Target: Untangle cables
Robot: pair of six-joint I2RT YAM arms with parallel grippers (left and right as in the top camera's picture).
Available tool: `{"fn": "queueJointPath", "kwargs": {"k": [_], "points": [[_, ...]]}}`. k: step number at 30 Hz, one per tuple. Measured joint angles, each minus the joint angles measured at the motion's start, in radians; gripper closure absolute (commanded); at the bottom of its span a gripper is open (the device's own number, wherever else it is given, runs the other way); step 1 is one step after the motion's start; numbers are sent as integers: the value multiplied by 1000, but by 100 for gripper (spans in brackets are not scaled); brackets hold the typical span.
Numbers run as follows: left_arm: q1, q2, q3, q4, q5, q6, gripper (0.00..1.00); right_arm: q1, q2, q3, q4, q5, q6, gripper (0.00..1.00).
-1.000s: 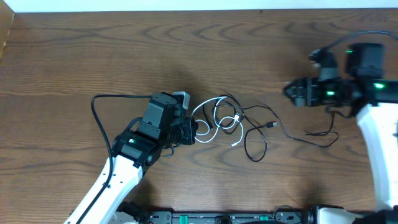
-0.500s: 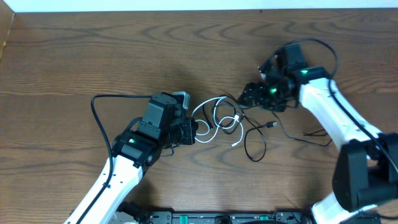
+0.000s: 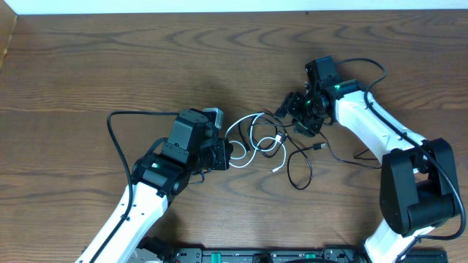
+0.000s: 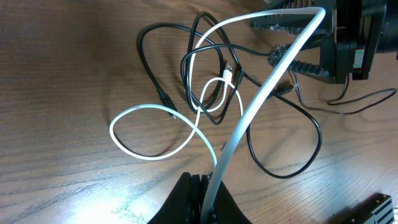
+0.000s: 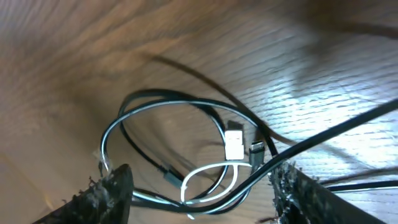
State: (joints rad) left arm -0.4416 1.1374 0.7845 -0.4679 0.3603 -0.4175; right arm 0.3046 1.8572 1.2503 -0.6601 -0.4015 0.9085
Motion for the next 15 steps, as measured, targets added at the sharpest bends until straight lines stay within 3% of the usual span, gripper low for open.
{"fn": "queueJointPath", "kwargs": {"k": [2, 12, 15], "points": [[0, 0, 0, 0, 0, 0, 93, 1, 0, 0, 2, 13, 27, 46], [0, 0, 0, 0, 0, 0, 93, 73, 1, -11, 24, 128, 104, 55], [0, 0, 0, 0, 0, 0, 93, 99, 1, -28, 42, 159, 119, 79]]}}
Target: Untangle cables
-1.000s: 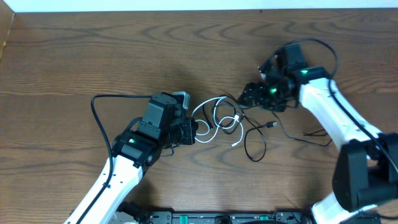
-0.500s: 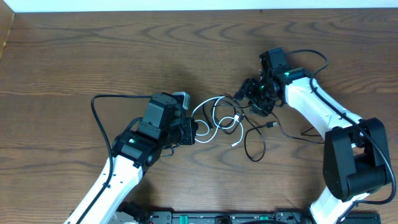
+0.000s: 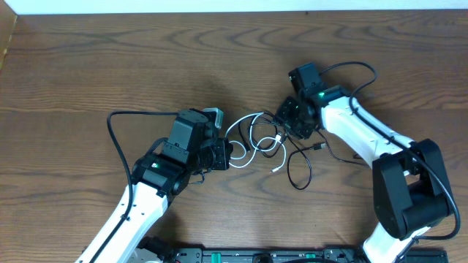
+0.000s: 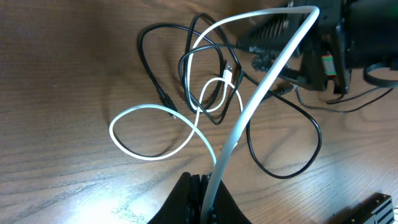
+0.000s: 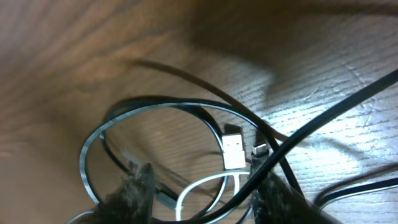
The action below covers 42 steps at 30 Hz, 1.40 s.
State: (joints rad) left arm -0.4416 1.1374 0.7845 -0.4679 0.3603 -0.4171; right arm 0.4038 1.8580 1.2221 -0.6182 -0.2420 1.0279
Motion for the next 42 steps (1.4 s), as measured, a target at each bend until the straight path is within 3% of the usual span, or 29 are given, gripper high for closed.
{"fn": "queueJointPath", "kwargs": {"k": [3, 8, 18, 24, 30, 42], "points": [[0, 0, 0, 0, 0, 0, 93, 11, 0, -8, 2, 42, 3, 99], [0, 0, 0, 0, 0, 0, 93, 12, 0, -8, 3, 88, -50, 99], [0, 0, 0, -93, -165, 0, 93, -51, -46, -13, -132, 201, -391, 99], [0, 0, 0, -138, -315, -11, 93, -206, -277, -17, -187, 412, -500, 99], [-2, 0, 0, -188, -475, -116, 92, -453, -488, -17, -177, 515, -555, 99], [61, 0, 0, -202, -577, -216, 93, -850, -546, -17, -174, 514, -576, 99]]}}
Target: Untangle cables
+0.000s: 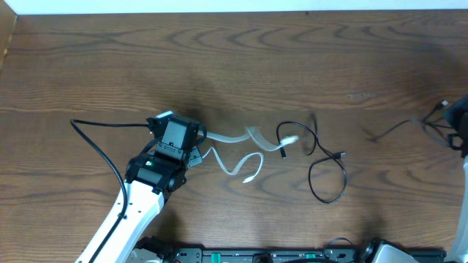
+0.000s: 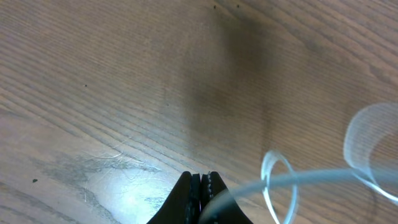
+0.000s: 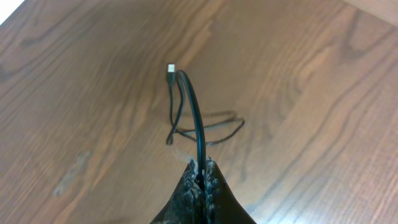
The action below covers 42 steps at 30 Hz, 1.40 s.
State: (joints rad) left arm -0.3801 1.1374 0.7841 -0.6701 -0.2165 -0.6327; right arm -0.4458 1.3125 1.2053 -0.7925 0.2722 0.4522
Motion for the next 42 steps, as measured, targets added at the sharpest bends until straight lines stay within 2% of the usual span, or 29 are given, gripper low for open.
{"fn": "queueJointPath", "kwargs": {"k": [9, 15, 22, 26, 32, 42], "points": [[0, 0, 0, 7, 39, -24, 93, -64, 0, 0, 27, -121, -11, 99], [0, 0, 0, 30, 145, -21, 93, -56, 0, 0, 105, -272, -121, 99], [0, 0, 0, 55, 261, 29, 93, -54, 1, 0, 163, -306, -278, 99], [0, 0, 0, 54, 280, 35, 93, -53, 6, 0, 175, -228, -307, 99], [0, 0, 0, 54, 293, 39, 93, -58, 25, 0, 216, -10, -273, 99], [0, 0, 0, 46, 294, 39, 93, -68, 121, 0, 346, 92, -281, 99]]}}
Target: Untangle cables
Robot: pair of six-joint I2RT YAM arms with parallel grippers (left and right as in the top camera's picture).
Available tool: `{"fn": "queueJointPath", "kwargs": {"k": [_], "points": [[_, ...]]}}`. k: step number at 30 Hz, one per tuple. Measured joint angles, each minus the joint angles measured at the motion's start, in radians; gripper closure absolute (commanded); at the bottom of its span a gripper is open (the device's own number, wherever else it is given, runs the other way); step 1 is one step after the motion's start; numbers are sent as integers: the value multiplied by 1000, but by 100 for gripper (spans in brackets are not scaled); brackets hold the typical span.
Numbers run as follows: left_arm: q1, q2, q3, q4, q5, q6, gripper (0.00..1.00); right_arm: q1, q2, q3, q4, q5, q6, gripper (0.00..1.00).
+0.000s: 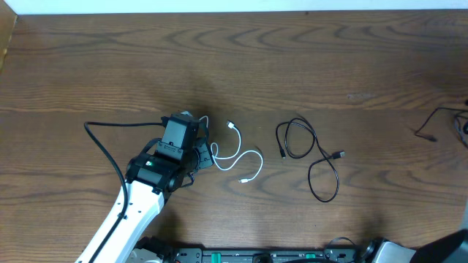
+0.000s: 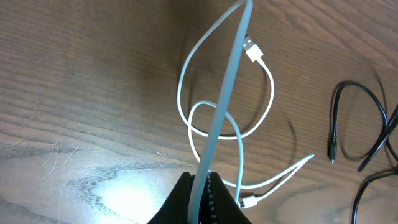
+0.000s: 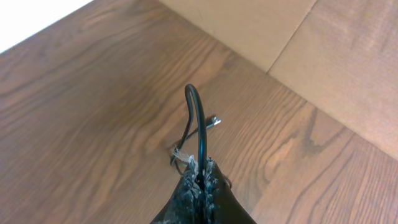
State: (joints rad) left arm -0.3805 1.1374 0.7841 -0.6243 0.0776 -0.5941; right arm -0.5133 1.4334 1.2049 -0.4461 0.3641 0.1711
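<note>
My left gripper (image 2: 202, 186) is shut on the white cable (image 2: 221, 106), which rises from the jaws and loops on the wood; its USB plug (image 2: 253, 48) lies free. In the overhead view the white cable (image 1: 252, 153) sits just right of the left gripper (image 1: 199, 155). A black cable (image 1: 314, 136) lies loose in loops mid-table, apart from the white one. My right gripper (image 3: 200, 177) is shut on a second black cable (image 3: 201, 137), whose end (image 1: 428, 124) shows at the far right. The right gripper itself is outside the overhead view.
The wooden table's (image 1: 234, 66) far corner edge (image 3: 267, 71) runs close behind the right gripper, with pale floor beyond. The left arm's own black lead (image 1: 99, 139) arcs at the left. A dark rail (image 1: 263, 256) lines the front edge.
The white cable, then stretched out to the right of the left gripper, now lies gathered in loops beside it. The right arm has left the overhead view, and its black cable sits farther right.
All cables lay in one tangle mid-table, my left gripper shut on the white one and my right open over the knot, then closer in. Later the arms were far apart, each shut on a cable. Now the three cables lie apart.
</note>
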Motion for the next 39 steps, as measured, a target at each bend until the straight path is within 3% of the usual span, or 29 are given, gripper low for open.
{"fn": "queueJointPath", "kwargs": {"k": [7, 9, 10, 11, 13, 17, 19, 23, 29, 39], "points": [[0, 0, 0, -3, 0, 0, 92, -13, 49, 0, 57, 63, 0, 99], [0, 0, 0, -3, 0, 0, 93, -13, 51, 0, 60, 54, 0, 80], [0, 0, 0, -3, 0, 0, 93, -13, 51, 0, 60, 37, 1, 43], [0, 0, 0, -3, 0, 0, 93, -13, 53, 0, 60, 3, -3, 30], [0, 0, 0, -3, 0, 0, 93, -13, 55, 0, 59, -78, -3, 31], [0, 0, 0, -3, 0, 0, 93, -13, 60, 0, 54, -344, -6, 45], [0, 0, 0, -3, 0, 0, 92, -6, 63, 0, 26, -516, -2, 43], [0, 0, 0, 3, 3, 0, 93, 43, 66, 0, -79, -682, 1, 38], [0, 0, 0, 30, 45, 26, 93, 172, 66, 0, -233, -770, -6, 45], [0, 0, 0, 30, 55, 42, 93, 367, 66, -16, -348, -777, -51, 43]]}}
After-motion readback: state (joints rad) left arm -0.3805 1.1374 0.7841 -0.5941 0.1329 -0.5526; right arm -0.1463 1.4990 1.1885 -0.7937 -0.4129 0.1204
